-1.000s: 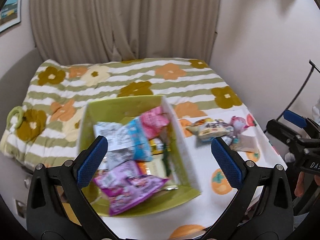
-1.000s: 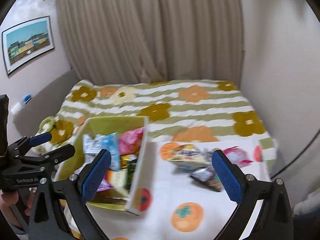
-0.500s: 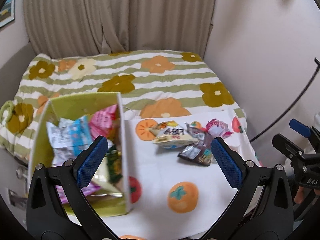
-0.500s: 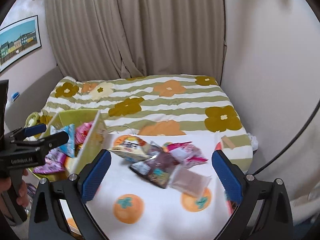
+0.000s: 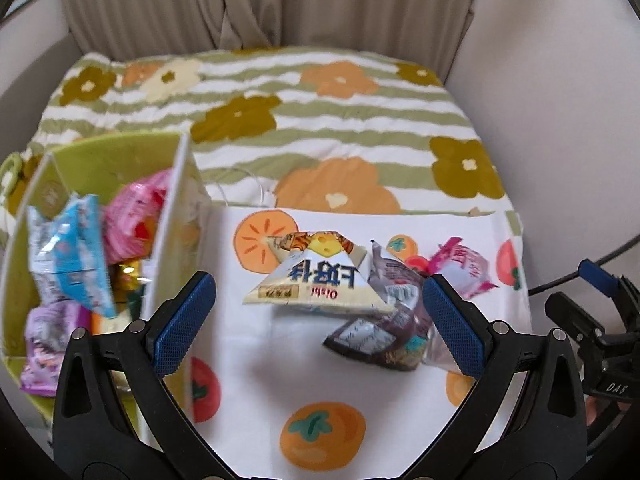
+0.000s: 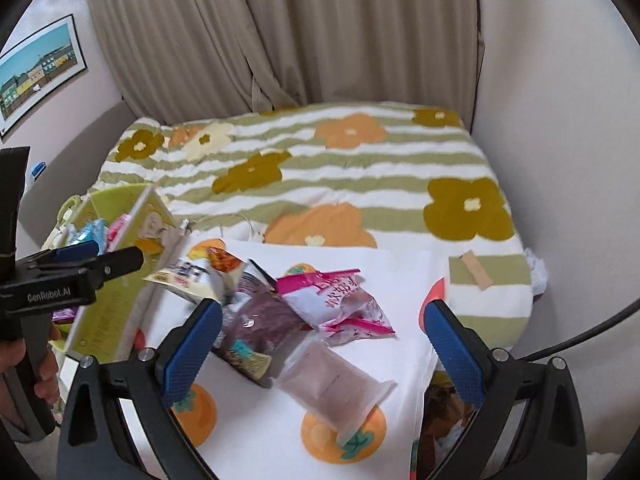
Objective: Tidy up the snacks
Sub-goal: 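Grasp the yellow-white stick bag with the left tool while the right tool grasps the pink candy bag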
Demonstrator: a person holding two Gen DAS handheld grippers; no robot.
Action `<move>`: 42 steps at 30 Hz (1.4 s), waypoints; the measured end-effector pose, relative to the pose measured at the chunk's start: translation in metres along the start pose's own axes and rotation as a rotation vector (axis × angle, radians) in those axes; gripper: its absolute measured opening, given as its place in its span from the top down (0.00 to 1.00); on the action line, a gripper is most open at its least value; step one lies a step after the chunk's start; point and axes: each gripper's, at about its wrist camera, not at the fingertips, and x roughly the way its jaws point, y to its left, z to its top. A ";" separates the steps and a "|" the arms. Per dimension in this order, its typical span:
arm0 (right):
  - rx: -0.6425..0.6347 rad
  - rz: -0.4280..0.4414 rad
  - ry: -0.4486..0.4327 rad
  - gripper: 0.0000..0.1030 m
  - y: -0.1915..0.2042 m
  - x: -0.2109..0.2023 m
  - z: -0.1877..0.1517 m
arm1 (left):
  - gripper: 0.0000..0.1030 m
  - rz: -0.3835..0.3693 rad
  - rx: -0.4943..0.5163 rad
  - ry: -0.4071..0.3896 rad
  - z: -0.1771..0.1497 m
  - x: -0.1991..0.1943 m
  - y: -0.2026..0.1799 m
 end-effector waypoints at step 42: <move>-0.241 0.256 0.432 0.25 -0.032 0.173 -0.002 | 0.33 -0.099 -0.043 0.303 -0.013 0.127 0.023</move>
